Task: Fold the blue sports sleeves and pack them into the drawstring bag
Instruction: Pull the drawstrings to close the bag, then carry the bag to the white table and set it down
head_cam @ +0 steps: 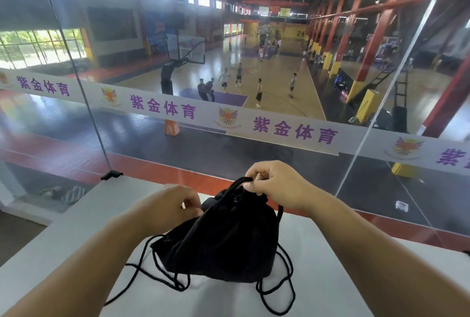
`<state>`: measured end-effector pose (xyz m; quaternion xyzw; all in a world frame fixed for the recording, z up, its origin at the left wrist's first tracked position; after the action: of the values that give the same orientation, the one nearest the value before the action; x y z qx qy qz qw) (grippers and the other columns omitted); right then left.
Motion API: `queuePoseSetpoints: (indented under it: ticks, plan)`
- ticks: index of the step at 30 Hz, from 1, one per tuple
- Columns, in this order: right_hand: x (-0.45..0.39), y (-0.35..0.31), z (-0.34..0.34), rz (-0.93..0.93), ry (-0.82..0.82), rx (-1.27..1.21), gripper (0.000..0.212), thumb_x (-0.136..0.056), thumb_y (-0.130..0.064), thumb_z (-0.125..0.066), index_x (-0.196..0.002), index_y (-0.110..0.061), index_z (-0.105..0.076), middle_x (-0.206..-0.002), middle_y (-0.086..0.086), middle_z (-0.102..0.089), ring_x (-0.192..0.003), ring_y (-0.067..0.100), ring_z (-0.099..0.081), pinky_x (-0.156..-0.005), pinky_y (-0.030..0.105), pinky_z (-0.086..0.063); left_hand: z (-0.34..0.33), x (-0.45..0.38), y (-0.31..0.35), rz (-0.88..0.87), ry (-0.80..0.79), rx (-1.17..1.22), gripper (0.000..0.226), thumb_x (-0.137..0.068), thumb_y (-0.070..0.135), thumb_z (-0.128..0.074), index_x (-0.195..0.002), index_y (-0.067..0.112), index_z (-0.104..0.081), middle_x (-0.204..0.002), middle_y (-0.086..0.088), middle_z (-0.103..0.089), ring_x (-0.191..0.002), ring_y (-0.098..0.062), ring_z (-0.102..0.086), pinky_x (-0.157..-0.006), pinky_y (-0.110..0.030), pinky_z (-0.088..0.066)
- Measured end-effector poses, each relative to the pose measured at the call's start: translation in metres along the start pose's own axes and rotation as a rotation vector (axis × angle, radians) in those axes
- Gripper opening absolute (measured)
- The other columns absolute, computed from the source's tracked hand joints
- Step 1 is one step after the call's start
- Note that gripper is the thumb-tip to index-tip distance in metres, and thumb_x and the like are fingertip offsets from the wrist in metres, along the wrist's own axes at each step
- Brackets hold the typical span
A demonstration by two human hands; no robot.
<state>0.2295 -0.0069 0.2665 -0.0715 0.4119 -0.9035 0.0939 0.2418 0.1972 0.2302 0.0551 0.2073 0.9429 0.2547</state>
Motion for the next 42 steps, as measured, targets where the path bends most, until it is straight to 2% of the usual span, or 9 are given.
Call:
queuePoseSetpoints:
  ticks: [3, 8, 14, 18, 21, 24, 30, 35, 42]
  plan:
    - [0.015, -0.013, 0.002, -0.021, 0.068, 0.064, 0.008, -0.088, -0.025, -0.062, -0.089, -0.019, -0.068, -0.07, -0.006, -0.062, -0.068, 0.011, -0.06, -0.08, 0.036, -0.054, 0.014, 0.005, 0.008, -0.046, 0.027, 0.017, 0.025, -0.085, 0.034, -0.064, -0.064, 0.043, -0.055, -0.077, 0.015, -0.064, -0.073, 0.001, -0.057, -0.066, -0.012, -0.041]
    - [0.047, -0.034, -0.001, -0.082, 0.15, 0.24, 0.008, -0.091, -0.027, -0.059, -0.09, -0.021, -0.064, -0.07, -0.011, -0.059, -0.067, 0.007, -0.057, -0.067, 0.023, -0.047, 0.026, 0.015, 0.021, -0.158, -0.003, 0.012, 0.012, -0.087, 0.037, -0.061, -0.076, 0.04, -0.06, -0.087, 0.018, -0.064, -0.08, -0.004, -0.061, -0.071, -0.015, -0.045]
    - [0.11, -0.047, -0.007, -0.247, 0.299, 0.329, 0.009, -0.091, -0.027, -0.058, -0.092, -0.021, -0.064, -0.069, -0.009, -0.059, -0.065, 0.006, -0.055, -0.063, 0.019, -0.041, 0.016, 0.031, 0.034, -0.296, -0.094, -0.03, 0.008, -0.089, 0.038, -0.058, -0.088, 0.034, -0.065, -0.093, 0.017, -0.064, -0.081, -0.004, -0.06, -0.07, -0.011, -0.044]
    - [0.166, -0.05, -0.012, -0.366, 0.39, 0.345, 0.007, -0.09, -0.026, -0.059, -0.089, -0.022, -0.065, -0.074, -0.01, -0.059, -0.069, 0.007, -0.055, -0.064, 0.021, -0.04, -0.002, 0.045, 0.052, -0.385, -0.171, -0.078, 0.012, -0.087, 0.043, -0.058, -0.082, 0.034, -0.064, -0.089, 0.018, -0.064, -0.078, -0.003, -0.061, -0.075, -0.022, -0.053]
    - [0.216, -0.056, -0.016, -0.461, 0.461, 0.331, 0.008, -0.09, -0.024, -0.059, -0.087, -0.021, -0.066, -0.086, -0.005, -0.065, -0.081, 0.013, -0.06, -0.074, 0.026, -0.042, -0.017, 0.057, 0.077, -0.47, -0.216, -0.127, 0.015, -0.086, 0.046, -0.057, -0.083, 0.033, -0.064, -0.088, 0.016, -0.063, -0.077, -0.004, -0.061, -0.077, -0.03, -0.055]
    - [0.266, -0.065, -0.022, -0.523, 0.531, 0.354, 0.008, -0.089, -0.022, -0.06, -0.082, -0.023, -0.063, -0.09, -0.003, -0.066, -0.085, 0.016, -0.061, -0.072, 0.027, -0.043, -0.032, 0.076, 0.109, -0.575, -0.242, -0.159, 0.015, -0.087, 0.045, -0.056, -0.085, 0.033, -0.064, -0.09, 0.014, -0.062, -0.079, -0.005, -0.059, -0.077, -0.03, -0.054]
    - [0.375, -0.081, -0.048, -0.686, 0.597, 0.395, 0.009, -0.088, -0.022, -0.06, -0.089, -0.018, -0.068, -0.084, -0.007, -0.065, -0.082, 0.012, -0.059, -0.076, 0.027, -0.046, -0.068, 0.131, 0.17, -0.776, -0.29, -0.253, 0.017, -0.089, 0.047, -0.053, -0.09, 0.032, -0.062, -0.096, 0.013, -0.063, -0.084, -0.007, -0.057, -0.076, -0.027, -0.049]
    - [0.472, -0.099, -0.084, -0.8, 0.671, 0.376, 0.012, -0.089, -0.02, -0.059, -0.094, -0.012, -0.067, -0.086, -0.006, -0.061, -0.076, 0.007, -0.053, -0.065, 0.015, -0.04, -0.102, 0.2, 0.22, -0.926, -0.324, -0.317, 0.02, -0.09, 0.047, -0.05, -0.096, 0.031, -0.061, -0.101, 0.011, -0.06, -0.089, -0.011, -0.057, -0.076, -0.027, -0.046]
    - [0.633, -0.111, -0.169, -1.011, 0.758, 0.328, 0.011, -0.091, -0.025, -0.058, -0.08, -0.021, -0.059, -0.075, -0.01, -0.055, -0.071, 0.008, -0.052, -0.056, 0.015, -0.036, -0.164, 0.336, 0.292, -1.119, -0.468, -0.343, 0.019, -0.089, 0.04, -0.049, -0.092, 0.027, -0.062, -0.102, 0.009, -0.061, -0.09, -0.012, -0.055, -0.078, -0.031, -0.047]
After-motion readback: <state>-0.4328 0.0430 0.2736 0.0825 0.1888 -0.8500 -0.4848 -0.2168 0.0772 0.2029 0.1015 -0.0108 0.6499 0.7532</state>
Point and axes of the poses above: each hand's wrist, its own x-axis away from the middle knuckle, its own z-axis out of the back of the hand, y = z × x, the point moved 6 cm from there along -x, towards the middle knuckle
